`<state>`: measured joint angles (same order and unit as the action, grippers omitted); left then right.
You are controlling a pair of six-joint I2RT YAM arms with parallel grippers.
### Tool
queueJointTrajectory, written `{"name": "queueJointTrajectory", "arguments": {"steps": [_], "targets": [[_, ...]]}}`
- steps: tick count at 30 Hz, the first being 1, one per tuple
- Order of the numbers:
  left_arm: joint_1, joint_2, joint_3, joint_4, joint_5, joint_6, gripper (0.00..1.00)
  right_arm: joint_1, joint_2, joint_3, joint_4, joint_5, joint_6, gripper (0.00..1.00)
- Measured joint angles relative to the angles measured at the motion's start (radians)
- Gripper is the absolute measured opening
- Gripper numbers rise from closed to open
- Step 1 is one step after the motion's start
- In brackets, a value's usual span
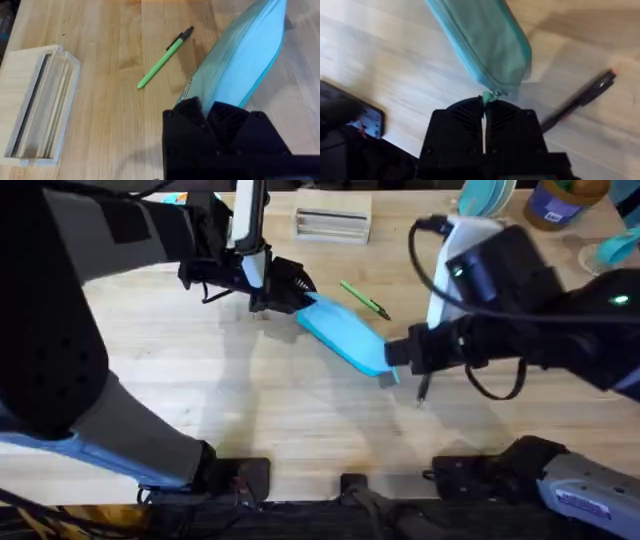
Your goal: Unzip the bag, pick up the pens from the table one at a time and place them inside, then zip the bag closed.
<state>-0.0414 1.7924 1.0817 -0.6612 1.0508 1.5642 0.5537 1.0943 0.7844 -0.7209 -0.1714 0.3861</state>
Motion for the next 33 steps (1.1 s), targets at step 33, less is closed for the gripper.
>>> {"name": "queueJointTrajectory", "arguments": {"steps": [33], "targets": [[0.000,0.000,0.000,0.000,0.000,0.000,0.042,0.000,0.412,0.395,0.064,-0.062,-0.036,0.031]]}}
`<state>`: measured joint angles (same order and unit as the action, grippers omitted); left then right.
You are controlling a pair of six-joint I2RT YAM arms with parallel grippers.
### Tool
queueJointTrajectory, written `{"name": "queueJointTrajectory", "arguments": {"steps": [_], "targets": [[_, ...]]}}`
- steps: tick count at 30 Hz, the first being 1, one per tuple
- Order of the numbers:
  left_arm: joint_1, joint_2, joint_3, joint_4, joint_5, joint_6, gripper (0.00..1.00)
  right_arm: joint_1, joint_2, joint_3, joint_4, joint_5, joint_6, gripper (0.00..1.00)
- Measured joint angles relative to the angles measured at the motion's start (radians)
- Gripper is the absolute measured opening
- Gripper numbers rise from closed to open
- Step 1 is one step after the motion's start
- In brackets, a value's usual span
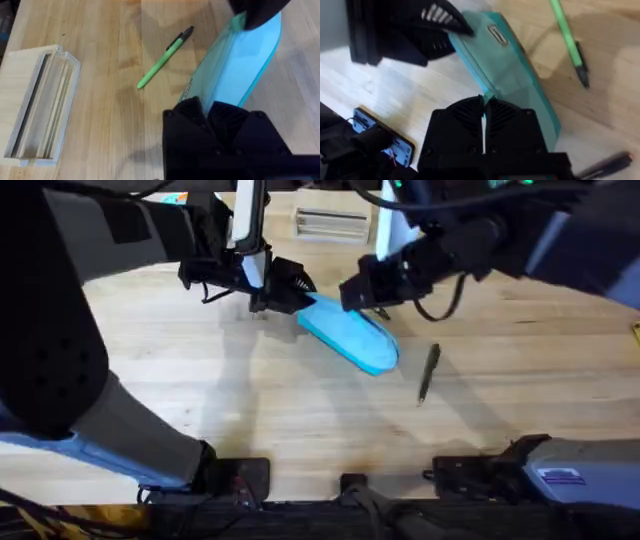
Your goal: Unzip the bag, pick up the pens from the table one at a time and place them inside, then zip the bag closed.
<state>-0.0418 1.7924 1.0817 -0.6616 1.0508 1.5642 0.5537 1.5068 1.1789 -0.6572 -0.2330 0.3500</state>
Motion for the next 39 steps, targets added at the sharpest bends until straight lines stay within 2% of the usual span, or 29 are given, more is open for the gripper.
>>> {"name": "queueJointTrajectory", "arguments": {"steps": [8,13,24,26,27,28,30,31,36,39], "targets": [[0.009,0.000,0.000,0.008,-0.012,0.000,0.042,0.019,0.196,0.174,0.015,-0.042,-0.021,0.031],[0.014,0.000,0.002,0.009,-0.014,0.000,0.042,0.049,0.276,0.261,0.083,-0.063,-0.029,0.030],[0.014,0.000,0.006,0.008,-0.013,0.000,0.042,0.063,0.295,0.270,0.127,-0.070,-0.040,0.043],[0.014,0.000,0.006,0.008,-0.013,0.000,0.042,0.059,0.295,0.270,0.122,-0.075,-0.044,0.192],[0.014,0.000,0.006,0.007,-0.014,0.000,0.042,0.055,0.295,0.274,0.119,-0.081,-0.048,0.328],[0.013,0.000,0.006,0.007,-0.016,0.000,0.042,0.052,0.293,0.278,0.117,-0.085,-0.051,0.421],[0.012,0.000,0.006,0.006,-0.015,0.000,0.042,0.041,0.284,0.283,0.107,-0.084,-0.070,0.542],[0.012,0.000,0.006,0.004,-0.015,0.000,0.042,0.014,0.253,0.283,0.079,-0.078,-0.111,0.647],[0.012,0.000,0.006,0.004,-0.015,0.000,0.042,-0.023,0.160,0.284,0.011,-0.004,-0.182,0.758],[0.012,0.000,0.006,0.004,-0.015,0.000,0.042,-0.040,0.097,0.285,-0.035,0.053,-0.225,0.930]]}}
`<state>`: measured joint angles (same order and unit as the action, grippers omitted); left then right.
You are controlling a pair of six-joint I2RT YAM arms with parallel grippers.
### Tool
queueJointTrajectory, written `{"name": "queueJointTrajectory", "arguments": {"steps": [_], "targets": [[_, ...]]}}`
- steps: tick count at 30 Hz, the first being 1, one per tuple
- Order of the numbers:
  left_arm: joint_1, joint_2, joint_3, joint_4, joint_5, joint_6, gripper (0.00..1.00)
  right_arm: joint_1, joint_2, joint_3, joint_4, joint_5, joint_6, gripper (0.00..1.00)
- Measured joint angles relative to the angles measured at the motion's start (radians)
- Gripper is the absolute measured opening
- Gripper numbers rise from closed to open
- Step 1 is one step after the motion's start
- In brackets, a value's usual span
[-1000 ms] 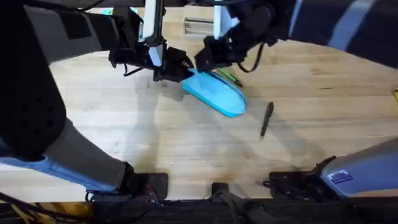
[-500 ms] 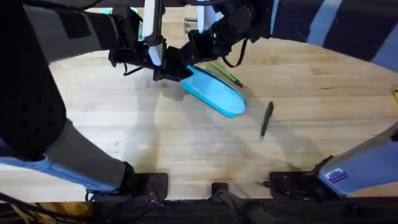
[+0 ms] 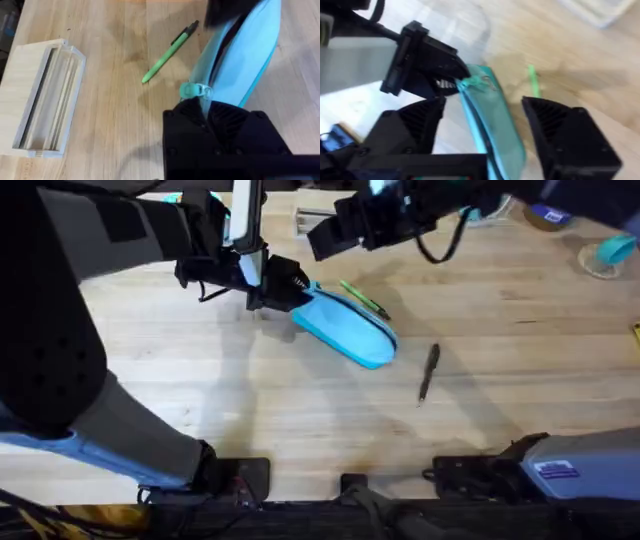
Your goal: Unzip the bag, pick up the pens from the table one at a time and place them inside, then zip the bag closed.
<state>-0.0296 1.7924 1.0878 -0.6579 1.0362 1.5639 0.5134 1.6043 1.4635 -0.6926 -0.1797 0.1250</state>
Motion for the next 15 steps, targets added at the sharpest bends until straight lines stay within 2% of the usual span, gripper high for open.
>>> {"name": "queueJointTrajectory", "arguments": {"steps": [2,12,13,15], "targets": [[0.000,0.000,0.000,0.000,0.000,0.000,0.042,-0.009,-0.039,0.000,-0.031,0.036,-0.022,0.991],[0.000,0.000,0.000,0.000,0.000,0.000,0.042,-0.025,-0.222,0.000,-0.114,0.134,-0.055,0.997],[0.000,0.000,0.000,0.001,0.000,0.003,0.119,-0.026,-0.259,0.004,-0.129,0.138,-0.055,0.997],[-0.001,0.000,0.000,0.000,0.005,0.000,0.391,-0.026,-0.269,0.009,-0.138,0.139,-0.055,0.997]]}}
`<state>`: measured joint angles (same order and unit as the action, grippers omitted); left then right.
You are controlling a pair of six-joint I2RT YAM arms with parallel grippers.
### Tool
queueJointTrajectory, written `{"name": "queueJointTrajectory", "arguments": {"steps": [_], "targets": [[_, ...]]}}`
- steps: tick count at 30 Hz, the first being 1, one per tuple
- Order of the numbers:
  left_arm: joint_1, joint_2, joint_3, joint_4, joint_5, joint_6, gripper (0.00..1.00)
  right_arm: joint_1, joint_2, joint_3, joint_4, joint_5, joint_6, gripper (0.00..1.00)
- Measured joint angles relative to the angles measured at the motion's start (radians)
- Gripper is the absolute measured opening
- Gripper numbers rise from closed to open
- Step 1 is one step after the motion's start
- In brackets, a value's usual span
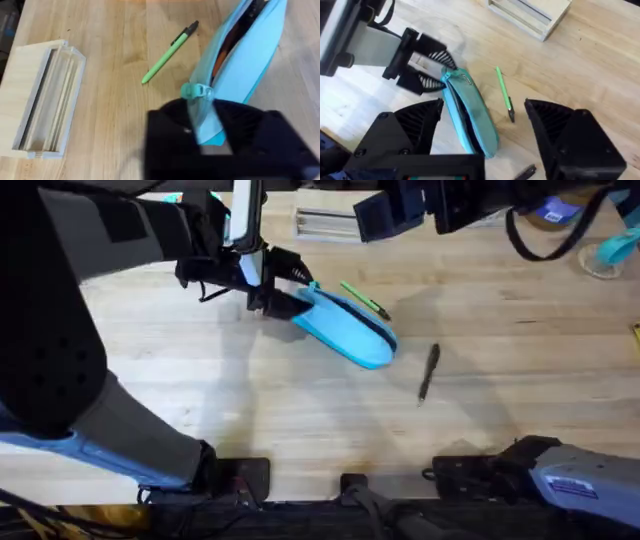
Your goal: Unzip the bag, pick up the pens from the table one at a time and place them inside, then zip the bag closed.
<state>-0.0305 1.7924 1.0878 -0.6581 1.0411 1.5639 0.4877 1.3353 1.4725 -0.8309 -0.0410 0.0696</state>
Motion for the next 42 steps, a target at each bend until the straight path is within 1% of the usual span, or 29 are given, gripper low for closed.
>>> {"name": "queueJointTrajectory", "arguments": {"steps": [3,4,5,12,14,17,18,19,20,21,22,23,25,26,28,32,38,42], "targets": [[-0.005,0.000,0.000,0.000,0.006,0.000,0.875,0.000,0.000,0.003,-0.031,0.000,0.000,0.997],[-0.005,0.000,0.000,-0.001,0.007,-0.003,0.956,0.000,0.000,0.003,-0.042,0.000,0.000,0.997],[-0.006,0.000,0.000,-0.002,0.007,-0.002,0.982,0.000,0.001,0.003,-0.054,0.000,0.000,0.997],[-0.005,0.000,0.000,0.000,0.005,-0.001,0.993,0.000,0.001,0.003,-0.078,0.000,-0.028,0.997],[0.002,0.000,0.000,-0.023,0.005,0.000,0.993,0.000,0.001,0.003,-0.082,0.000,-0.036,0.993],[0.034,-0.022,0.000,-0.078,0.001,-0.001,0.993,0.000,0.001,0.003,-0.088,0.000,-0.042,0.943],[0.052,-0.040,0.000,-0.097,-0.002,-0.001,0.993,0.000,0.001,0.003,-0.088,0.000,-0.045,0.924],[0.077,-0.070,0.000,-0.117,-0.005,-0.001,0.993,0.001,0.001,0.003,-0.090,0.000,-0.047,0.886],[0.102,-0.100,0.000,-0.134,-0.006,0.000,0.993,0.002,0.001,0.003,-0.090,0.000,-0.051,0.791],[0.135,-0.140,0.000,-0.160,-0.007,0.000,0.994,0.006,0.001,0.003,-0.090,0.000,-0.052,0.641],[0.164,-0.178,0.000,-0.185,-0.006,-0.001,0.994,0.010,0.001,0.003,-0.090,0.000,-0.057,0.523],[0.191,-0.215,0.000,-0.208,-0.006,-0.001,0.994,0.017,0.002,0.003,-0.091,0.000,-0.064,0.380],[0.234,-0.278,0.000,-0.251,-0.007,0.000,0.994,0.036,0.008,0.004,-0.104,0.000,-0.082,0.103],[0.247,-0.308,0.000,-0.270,-0.008,0.000,0.994,0.046,0.015,0.004,-0.113,0.000,-0.089,0.053],[0.258,-0.350,0.000,-0.297,-0.013,0.000,0.994,0.066,0.040,0.004,-0.135,0.000,-0.102,0.034],[0.257,-0.394,0.000,-0.338,-0.039,0.000,0.994,0.106,0.112,0.004,-0.172,0.000,-0.116,0.034],[0.257,-0.397,0.000,-0.343,-0.063,0.000,0.994,0.166,0.231,0.004,-0.161,0.001,-0.143,0.033],[0.257,-0.397,0.000,-0.339,-0.069,0.000,0.994,0.173,0.315,0.004,-0.159,0.002,-0.157,0.034]]}}
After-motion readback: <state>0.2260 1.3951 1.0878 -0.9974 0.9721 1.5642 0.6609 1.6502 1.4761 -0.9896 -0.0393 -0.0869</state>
